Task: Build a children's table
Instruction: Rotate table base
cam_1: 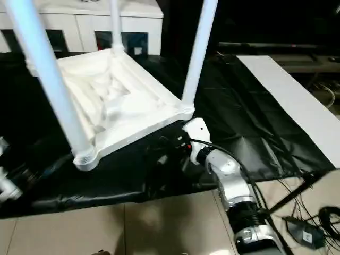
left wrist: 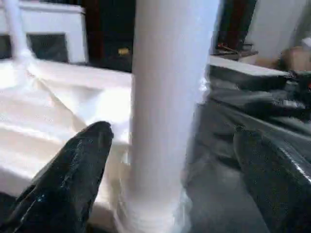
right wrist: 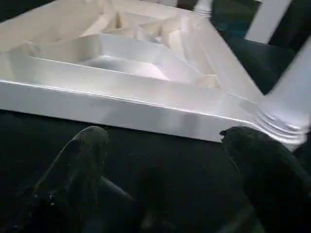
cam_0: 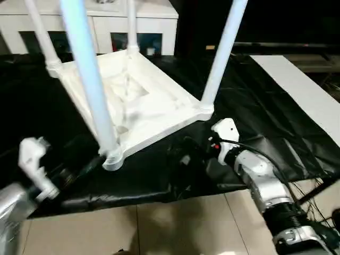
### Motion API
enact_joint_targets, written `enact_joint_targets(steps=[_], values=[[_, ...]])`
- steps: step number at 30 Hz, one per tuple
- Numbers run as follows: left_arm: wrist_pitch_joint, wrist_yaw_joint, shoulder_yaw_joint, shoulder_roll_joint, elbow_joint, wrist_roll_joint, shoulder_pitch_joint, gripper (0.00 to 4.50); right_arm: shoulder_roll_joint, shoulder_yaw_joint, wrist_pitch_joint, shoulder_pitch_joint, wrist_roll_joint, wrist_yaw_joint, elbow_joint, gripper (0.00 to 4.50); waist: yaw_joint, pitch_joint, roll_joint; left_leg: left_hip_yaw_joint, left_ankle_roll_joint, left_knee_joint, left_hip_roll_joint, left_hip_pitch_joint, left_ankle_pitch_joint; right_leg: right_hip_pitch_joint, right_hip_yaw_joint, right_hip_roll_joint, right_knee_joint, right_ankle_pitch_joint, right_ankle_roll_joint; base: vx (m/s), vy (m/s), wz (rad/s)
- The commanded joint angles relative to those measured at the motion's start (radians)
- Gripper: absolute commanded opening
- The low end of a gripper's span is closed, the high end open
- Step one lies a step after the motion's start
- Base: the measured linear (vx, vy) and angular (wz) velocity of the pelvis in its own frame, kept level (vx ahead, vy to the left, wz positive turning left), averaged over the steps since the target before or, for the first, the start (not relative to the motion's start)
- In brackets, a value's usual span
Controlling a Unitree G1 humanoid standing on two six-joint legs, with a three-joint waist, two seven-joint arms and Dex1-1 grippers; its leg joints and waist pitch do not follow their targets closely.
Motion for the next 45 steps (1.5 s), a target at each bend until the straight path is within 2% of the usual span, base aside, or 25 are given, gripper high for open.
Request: enact_joint_targets(steps=[1, 3, 5, 6, 8, 9, 10, 11, 15, 16, 19, 20, 21, 22, 24, 28, 30, 32, 34, 35, 39, 42, 43, 44, 45], values=[[-0.027, 0.055, -0.048, -0.024, 0.007, 0.057, -0.034, 4.44, 0.007, -0.013, 0.018, 0.006, -0.004, -0.025, -0.02, 4.18, -0.005, -0.055, 0.022, -0.019, -0.012, -0.1, 0.056, 0.011, -0.219, 0.023, 0.055, -0.075, -0.078, -0.162, -0.179, 0.0, 0.0, 0.0], [-0.01, 0.071, -0.1, -0.058, 0.0, 0.076, -0.075, 4.44, 0.02, -0.028, 0.029, -0.004, -0.004, -0.068, -0.008, 4.18, -0.008, -0.061, 0.022, -0.019, 0.005, -0.095, 0.055, 0.0, -0.135, 0.035, 0.053, -0.078, -0.066, -0.071, -0.202, 0.0, 0.0, 0.0], [0.015, 0.092, -0.133, -0.09, 0.004, 0.075, -0.112, 4.44, 0.028, -0.035, 0.036, -0.015, -0.014, -0.102, 0.013, 4.18, -0.01, -0.066, 0.021, -0.017, 0.017, -0.088, 0.054, 0.0, -0.075, 0.039, 0.051, -0.075, -0.057, 0.019, -0.222, 0.0, 0.0, 0.0], [0.002, 0.095, -0.148, -0.103, 0.011, 0.084, -0.127, 4.44, 0.03, -0.033, 0.046, -0.021, -0.022, -0.115, 0.026, 4.18, -0.01, -0.068, 0.025, -0.016, 0.025, -0.086, 0.052, 0.0, -0.037, 0.04, 0.049, -0.073, -0.054, 0.076, -0.236, 0.0, 0.0, 0.0], [0.002, 0.096, -0.174, -0.122, 0.015, 0.088, -0.148, 4.44, 0.032, -0.028, 0.058, -0.036, -0.038, -0.135, 0.056, 4.18, -0.009, -0.071, 0.03, -0.015, 0.036, -0.081, 0.051, 0.001, -0.024, 0.04, 0.049, -0.072, -0.048, 0.12, -0.253, 0.0, 0.0, 0.0], [0.008, 0.097, -0.185, -0.127, 0.014, 0.084, -0.155, 4.44, 0.033, -0.026, 0.06, -0.042, -0.046, -0.142, 0.069, 4.18, -0.009, -0.071, 0.027, -0.013, 0.044, -0.08, 0.05, -0.001, -0.016, 0.042, 0.048, -0.072, -0.048, 0.139, -0.262, 0.0, 0.0, 0.0], [0.024, 0.081, -0.202, -0.133, -0.002, 0.065, -0.159, 4.44, 0.035, -0.022, 0.057, -0.056, -0.056, -0.153, 0.098, 4.18, -0.01, -0.07, 0.026, -0.014, 0.045, -0.081, 0.051, -0.003, -0.019, 0.043, 0.048, -0.072, -0.048, 0.137, -0.264, 0.0, 0.0, 0.0], [0.053, 0.059, -0.226, -0.139, -0.03, 0.038, -0.162, 4.44, 0.036, -0.018, 0.054, -0.079, -0.073, -0.176, 0.143, 4.18, -0.012, -0.07, 0.033, -0.013, 0.04, -0.081, 0.052, 0.0, -0.037, 0.04, 0.046, -0.072, -0.049, 0.119, -0.27, 0.0, 0.0, 0.0], [0.157, -0.001, -0.304, -0.14, -0.123, -0.042, -0.169, 4.44, 0.045, -0.03, 0.051, -0.158, -0.085, -0.24, 0.283, 4.18, -0.012, -0.067, 0.03, -0.011, 0.014, -0.083, 0.053, 0.003, -0.092, 0.04, 0.046, -0.074, -0.052, 0.034, -0.276, 0.0, 0.0, 0.0], [0.185, -0.014, -0.326, -0.139, -0.145, -0.058, -0.174, 4.44, 0.048, -0.036, 0.053, -0.178, -0.077, -0.245, 0.315, 4.18, -0.011, -0.066, 0.027, -0.009, 0.017, -0.082, 0.053, 0.002, -0.087, 0.04, 0.047, -0.072, -0.053, 0.038, -0.273, 0.0, 0.0, 0.0], [0.207, -0.025, -0.354, -0.143, -0.162, -0.063, -0.185, 4.44, 0.05, -0.039, 0.056, -0.201, -0.078, -0.255, 0.352, 4.18, -0.008, -0.069, 0.03, -0.009, 0.036, -0.077, 0.05, -0.001, -0.028, 0.043, 0.046, -0.071, -0.045, 0.108, -0.277, 0.0, 0.0, 0.0], [0.213, -0.03, -0.381, -0.15, -0.17, -0.06, -0.197, 4.44, 0.055, -0.041, 0.053, -0.22, -0.084, -0.258, 0.385, 4.18, -0.01, -0.07, 0.026, -0.01, 0.044, -0.077, 0.051, -0.005, -0.011, 0.047, 0.046, -0.072, -0.042, 0.132, -0.28, 0.0, 0.0, 0.0], [0.212, -0.026, -0.397, -0.164, -0.168, -0.056, -0.208, 4.44, 0.061, -0.042, 0.05, -0.232, -0.085, -0.256, 0.405, 4.18, -0.011, -0.07, 0.023, -0.008, 0.052, -0.075, 0.05, -0.003, -0.012, 0.046, 0.046, -0.071, -0.044, 0.13, -0.281, 0.0, 0.0, 0.0], [0.211, -0.026, -0.398, -0.165, -0.168, -0.055, -0.209, 4.44, 0.061, -0.043, 0.049, -0.233, -0.085, -0.256, 0.406, 4.18, -0.011, -0.068, 0.024, -0.008, 0.053, -0.076, 0.05, -0.004, -0.018, 0.046, 0.047, -0.072, -0.044, 0.121, -0.282, 0.0, 0.0, 0.0], [0.183, 0.0, -0.431, -0.199, -0.127, -0.013, -0.248, 4.44, 0.087, -0.038, 0.015, -0.272, -0.089, -0.235, 0.474, 4.18, -0.011, -0.067, 0.027, -0.008, 0.047, -0.077, 0.053, -0.002, -0.056, 0.045, 0.046, -0.075, -0.05, 0.066, -0.284, 0.0, 0.0, 0.0], [0.112, 0.054, -0.454, -0.22, -0.006, 0.089, -0.312, 4.44, 0.125, -0.027, -0.005, -0.293, -0.083, -0.216, 0.506, 4.18, -0.014, -0.066, 0.025, -0.01, 0.045, -0.078, 0.052, -0.003, -0.069, 0.047, 0.046, -0.076, -0.054, 0.025, -0.268, 0.0, 0.0, 0.0], [0.083, 0.054, -0.461, -0.222, 0.027, 0.11, -0.329, 4.44, 0.137, -0.026, -0.004, -0.294, -0.078, -0.206, 0.507, 4.18, -0.018, -0.067, 0.027, -0.013, 0.042, -0.079, 0.052, -0.006, -0.069, 0.048, 0.045, -0.077, -0.055, 0.016, -0.263, 0.0, 0.0, 0.0], [0.062, 0.059, -0.464, -0.238, 0.085, 0.119, -0.368, 4.44, 0.169, -0.026, 0.006, -0.291, -0.06, -0.175, 0.507, 4.18, -0.018, -0.069, 0.03, -0.011, 0.042, -0.077, 0.051, -0.001, -0.076, 0.045, 0.046, -0.077, -0.055, 0.017, -0.266, 0.0, 0.0, 0.0], [0.047, 0.05, -0.475, -0.255, 0.124, 0.119, -0.402, 4.44, 0.196, -0.005, -0.002, -0.285, -0.07, -0.145, 0.511, 4.18, -0.02, -0.068, 0.029, -0.013, 0.039, -0.079, 0.052, -0.006, -0.08, 0.047, 0.045, -0.079, -0.055, 0.013, -0.271, 0.0, 0.0, 0.0], [0.032, 0.046, -0.484, -0.264, 0.149, 0.13, -0.419, 4.44, 0.212, 0.003, -0.013, -0.282, -0.075, -0.124, 0.517, 4.18, -0.023, -0.068, 0.034, -0.014, 0.037, -0.079, 0.053, -0.005, -0.09, 0.046, 0.046, -0.079, -0.055, 0.009, -0.276, 0.0, 0.0, 0.0], [-0.033, 0.049, -0.509, -0.315, 0.265, 0.17, -0.488, 4.44, 0.261, 0.04, -0.041, -0.255, -0.083, -0.029, 0.514, 4.18, -0.03, -0.067, 0.033, -0.014, 0.045, -0.079, 0.051, -0.008, -0.114, 0.047, 0.046, -0.08, -0.062, -0.009, -0.281, 0.0, 0.0, 0.0], [-0.07, 0.053, -0.517, -0.343, 0.323, 0.187, -0.52, 4.44, 0.267, 0.051, -0.046, -0.243, -0.086, -0.013, 0.506, 4.18, -0.033, -0.071, 0.037, -0.017, 0.051, -0.077, 0.054, -0.006, -0.085, 0.047, 0.045, -0.081, -0.056, 0.038, -0.295, 0.0, 0.0, 0.0], [-0.091, 0.065, -0.519, -0.358, 0.355, 0.198, -0.54, 4.44, 0.267, 0.048, -0.047, -0.242, -0.085, -0.011, 0.504, 4.18, -0.031, -0.072, 0.042, -0.018, 0.051, -0.077, 0.055, -0.006, -0.085, 0.048, 0.044, -0.083, -0.054, 0.045, -0.299, 0.0, 0.0, 0.0], [-0.102, 0.075, -0.519, -0.37, 0.378, 0.205, -0.556, 4.44, 0.263, 0.043, -0.05, -0.242, -0.085, -0.019, 0.504, 4.18, -0.03, -0.073, 0.039, -0.016, 0.055, -0.077, 0.056, -0.004, -0.086, 0.048, 0.044, -0.083, -0.056, 0.054, -0.304, 0.0, 0.0, 0.0], [-0.102, 0.075, -0.519, -0.37, 0.378, 0.205, -0.556, 4.44, 0.263, 0.043, -0.05, -0.242, -0.085, -0.019, 0.504, 4.18, -0.03, -0.072, 0.044, -0.017, 0.056, -0.077, 0.056, -0.004, -0.089, 0.047, 0.044, -0.083, -0.055, 0.055, -0.306, 0.0, 0.0, 0.0]])
